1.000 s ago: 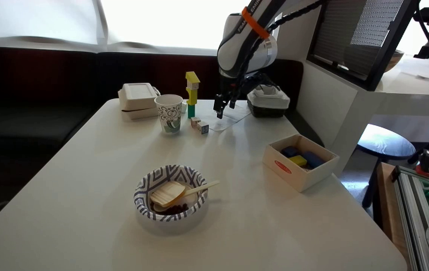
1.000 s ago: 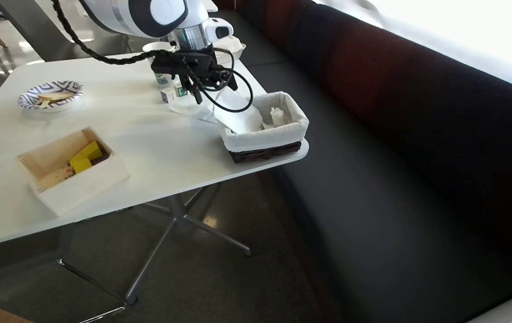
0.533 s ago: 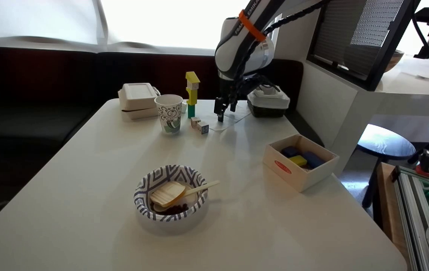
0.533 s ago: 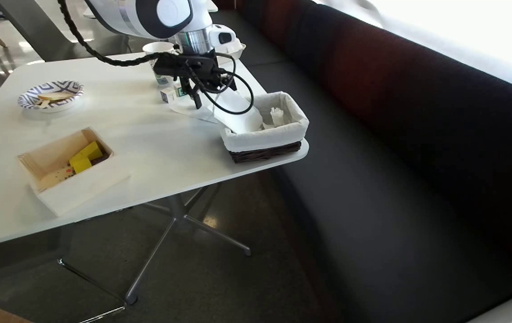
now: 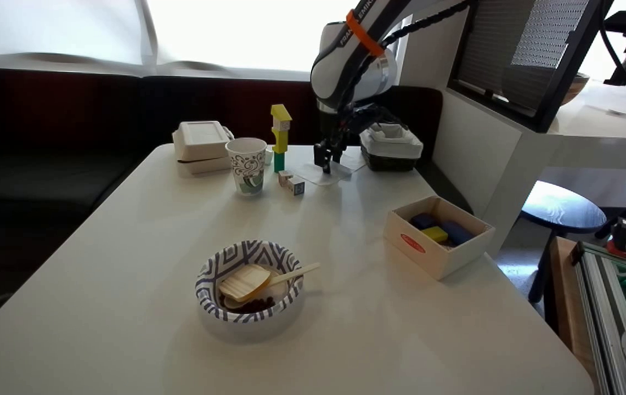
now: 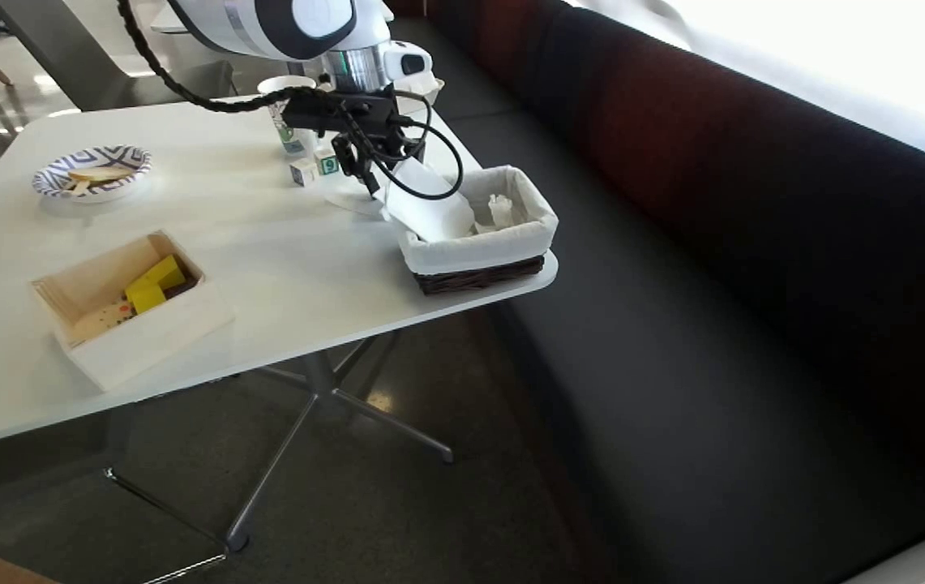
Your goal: Put the cloth in the basket
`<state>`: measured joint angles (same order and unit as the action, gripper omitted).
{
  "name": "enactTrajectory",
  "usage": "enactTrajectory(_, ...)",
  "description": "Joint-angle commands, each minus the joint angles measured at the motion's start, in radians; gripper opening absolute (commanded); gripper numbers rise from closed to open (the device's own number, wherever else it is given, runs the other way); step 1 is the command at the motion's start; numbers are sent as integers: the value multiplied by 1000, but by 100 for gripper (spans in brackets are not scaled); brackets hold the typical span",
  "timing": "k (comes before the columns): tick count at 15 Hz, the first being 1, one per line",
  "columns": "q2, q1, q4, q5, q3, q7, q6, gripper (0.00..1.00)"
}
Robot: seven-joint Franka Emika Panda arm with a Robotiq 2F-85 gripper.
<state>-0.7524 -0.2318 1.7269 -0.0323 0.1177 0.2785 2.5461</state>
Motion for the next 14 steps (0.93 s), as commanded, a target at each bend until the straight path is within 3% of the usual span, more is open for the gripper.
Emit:
enactTrajectory(1, -26, -11, -34, -11, -12, -15, -40, 18)
enactTrajectory(3, -16, -8, -33, -8, -12, -23, -50, 2)
enactTrajectory(4, -10, -6, -32, -6, -13, -29, -57, 0)
enactTrajectory(14, 141, 18, 4, 25, -5, -169, -147, 0)
